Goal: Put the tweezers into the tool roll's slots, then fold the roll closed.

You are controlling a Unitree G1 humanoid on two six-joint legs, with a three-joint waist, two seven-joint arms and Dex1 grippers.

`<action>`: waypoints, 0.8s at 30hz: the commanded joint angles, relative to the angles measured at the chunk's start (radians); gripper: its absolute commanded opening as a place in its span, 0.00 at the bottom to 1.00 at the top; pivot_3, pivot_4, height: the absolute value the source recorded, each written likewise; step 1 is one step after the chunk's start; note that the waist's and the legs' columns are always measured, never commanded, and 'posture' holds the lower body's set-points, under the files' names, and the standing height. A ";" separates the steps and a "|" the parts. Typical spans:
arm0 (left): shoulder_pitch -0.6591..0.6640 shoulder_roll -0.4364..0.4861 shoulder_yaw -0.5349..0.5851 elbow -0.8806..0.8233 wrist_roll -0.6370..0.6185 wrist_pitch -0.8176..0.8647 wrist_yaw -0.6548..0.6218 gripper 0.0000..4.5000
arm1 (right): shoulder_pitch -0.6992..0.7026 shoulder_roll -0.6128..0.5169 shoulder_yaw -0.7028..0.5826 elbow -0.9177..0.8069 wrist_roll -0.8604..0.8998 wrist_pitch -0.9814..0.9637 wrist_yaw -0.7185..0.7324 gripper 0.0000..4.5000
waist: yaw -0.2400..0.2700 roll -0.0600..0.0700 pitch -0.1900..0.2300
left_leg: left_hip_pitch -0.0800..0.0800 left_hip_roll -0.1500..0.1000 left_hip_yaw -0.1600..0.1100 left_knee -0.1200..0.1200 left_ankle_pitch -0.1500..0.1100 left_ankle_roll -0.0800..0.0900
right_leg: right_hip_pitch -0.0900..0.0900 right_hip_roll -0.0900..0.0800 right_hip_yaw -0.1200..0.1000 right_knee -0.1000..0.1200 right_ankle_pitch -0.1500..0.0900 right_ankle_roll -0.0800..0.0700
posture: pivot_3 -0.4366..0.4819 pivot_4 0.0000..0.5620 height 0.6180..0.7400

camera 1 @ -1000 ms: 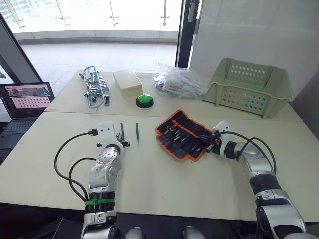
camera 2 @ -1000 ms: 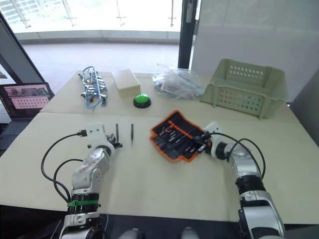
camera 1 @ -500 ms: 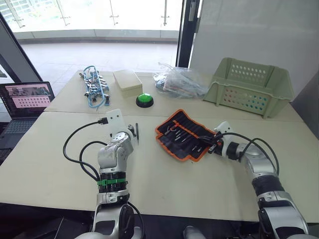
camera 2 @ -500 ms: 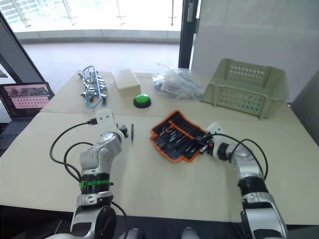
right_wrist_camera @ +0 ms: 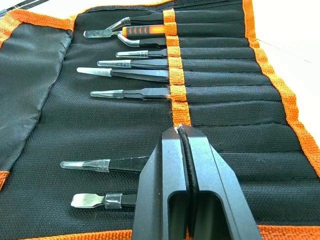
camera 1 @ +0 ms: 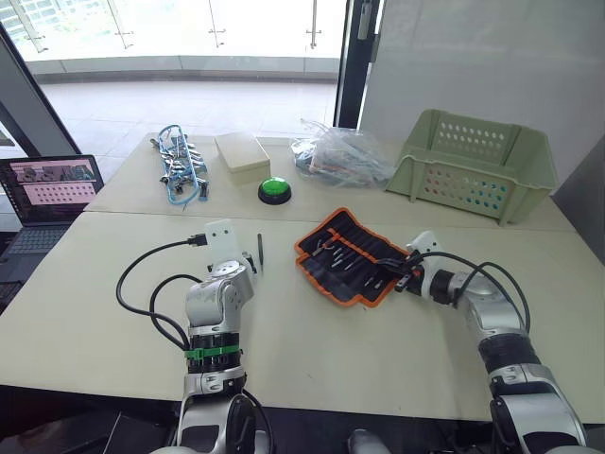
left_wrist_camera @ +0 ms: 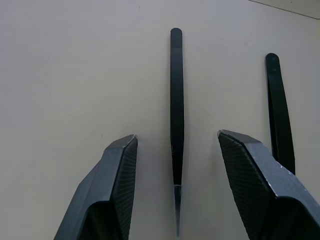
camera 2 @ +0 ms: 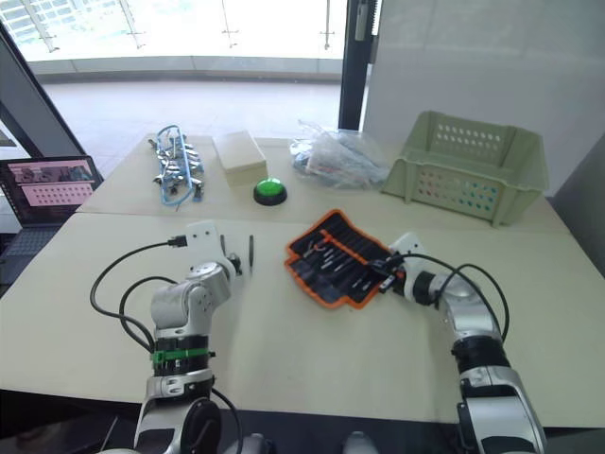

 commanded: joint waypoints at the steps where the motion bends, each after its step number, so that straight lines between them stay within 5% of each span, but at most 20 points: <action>1: 0.015 0.008 -0.037 -0.022 0.030 0.018 -0.003 0.61 | 0.013 -0.020 -0.006 -0.007 -0.008 0.016 0.001 0.00 | 0.000 0.000 0.000 | 0.000 0.000 0.000 0.000 0.000 0.000 | 0.000 0.000 0.000 0.000 0.000 0.000 | 0.48 0.27 1.00; 17: 0.099 0.042 -0.114 -0.030 0.079 0.072 -0.060 0.61 | 0.021 -0.012 -0.001 -0.017 -0.011 0.016 -0.005 0.00 | -0.001 0.001 0.000 | 0.001 0.000 0.000 0.000 0.000 0.000 | 0.000 0.000 0.000 0.000 0.000 0.000 | 0.48 0.27 1.00; 24: 0.117 0.050 -0.130 -0.036 0.106 0.066 -0.069 0.13 | 0.012 -0.009 0.003 -0.016 -0.011 0.019 -0.002 0.00 | -0.003 0.001 -0.001 | 0.001 0.000 0.000 0.000 0.000 0.000 | 0.000 0.000 0.000 0.000 0.000 0.000 | 0.48 0.27 1.00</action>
